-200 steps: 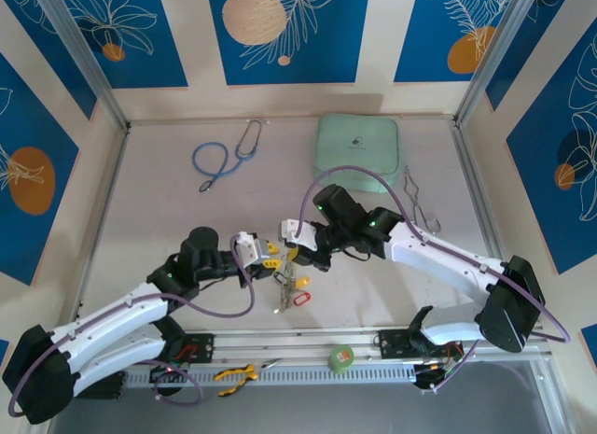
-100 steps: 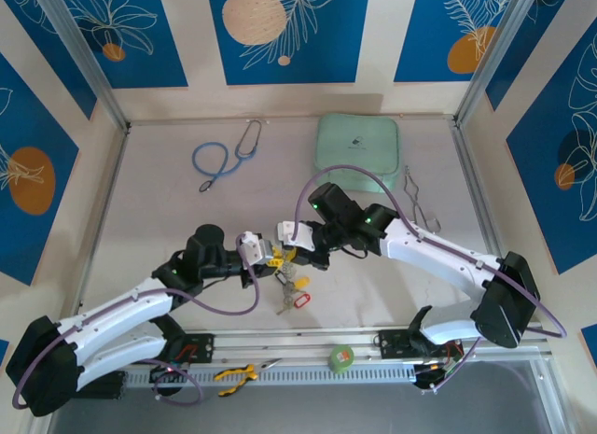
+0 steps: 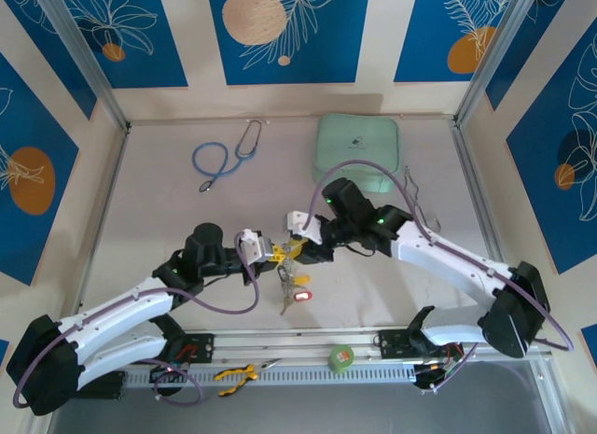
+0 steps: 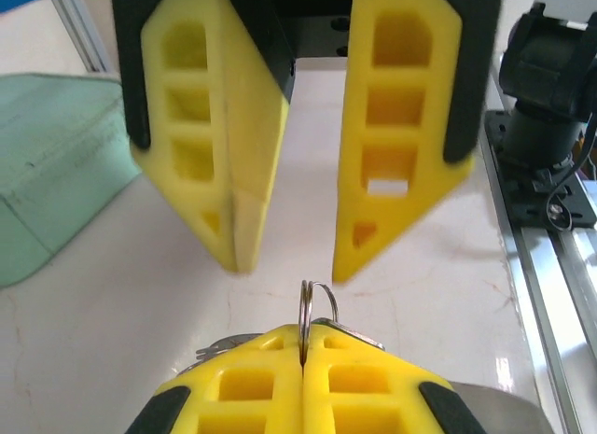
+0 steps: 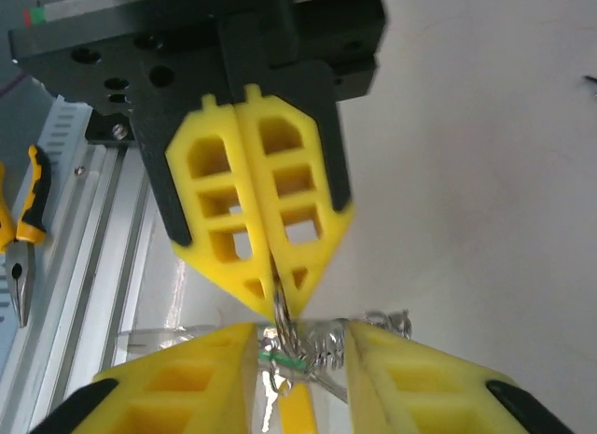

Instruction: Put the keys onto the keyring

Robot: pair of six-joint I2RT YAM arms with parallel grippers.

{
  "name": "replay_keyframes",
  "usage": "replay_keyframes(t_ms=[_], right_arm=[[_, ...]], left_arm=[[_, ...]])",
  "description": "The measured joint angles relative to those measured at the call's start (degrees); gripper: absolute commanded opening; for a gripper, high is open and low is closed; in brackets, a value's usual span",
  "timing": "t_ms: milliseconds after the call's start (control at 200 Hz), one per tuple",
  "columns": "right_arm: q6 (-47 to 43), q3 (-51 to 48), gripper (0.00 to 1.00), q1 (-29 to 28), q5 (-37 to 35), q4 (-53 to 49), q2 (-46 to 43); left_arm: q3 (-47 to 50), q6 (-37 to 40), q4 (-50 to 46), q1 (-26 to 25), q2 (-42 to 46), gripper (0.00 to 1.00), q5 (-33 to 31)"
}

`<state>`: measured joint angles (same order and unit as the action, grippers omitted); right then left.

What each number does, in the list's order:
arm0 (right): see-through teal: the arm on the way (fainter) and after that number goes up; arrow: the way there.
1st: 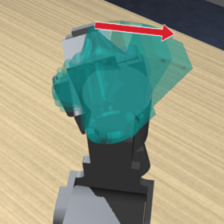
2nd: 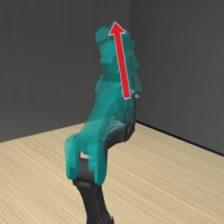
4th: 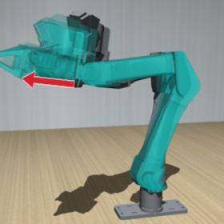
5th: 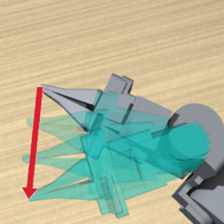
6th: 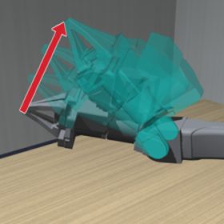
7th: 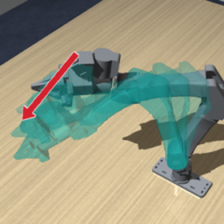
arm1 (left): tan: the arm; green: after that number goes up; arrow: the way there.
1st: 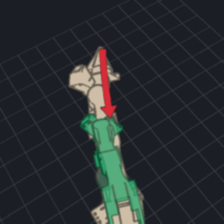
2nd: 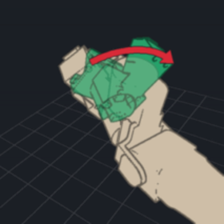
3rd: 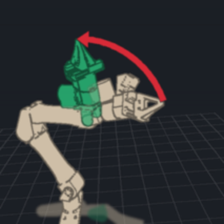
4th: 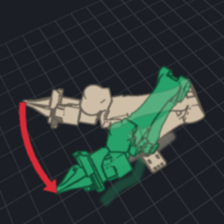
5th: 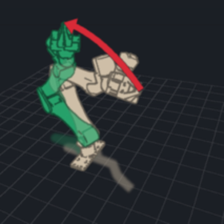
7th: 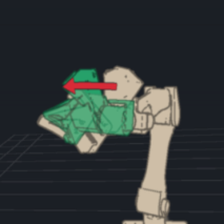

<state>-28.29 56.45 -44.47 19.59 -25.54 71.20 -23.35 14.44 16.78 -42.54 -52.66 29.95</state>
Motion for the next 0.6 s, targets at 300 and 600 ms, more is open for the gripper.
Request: replay_keyframes(t_ms=[300,600], right_arm=[[8.2,-7.5,0.31,2.0,1.6,6.7,-3.5],[10.7,-8.3,0.19,2.0,1.7,8.8,-3.2]], left_arm=[[3.8,-3.6,9.5,0.0,-1.2,0.0,0.0],[5.1,-5.3,13.8,0.0,-1.2,0.0,0.0]])
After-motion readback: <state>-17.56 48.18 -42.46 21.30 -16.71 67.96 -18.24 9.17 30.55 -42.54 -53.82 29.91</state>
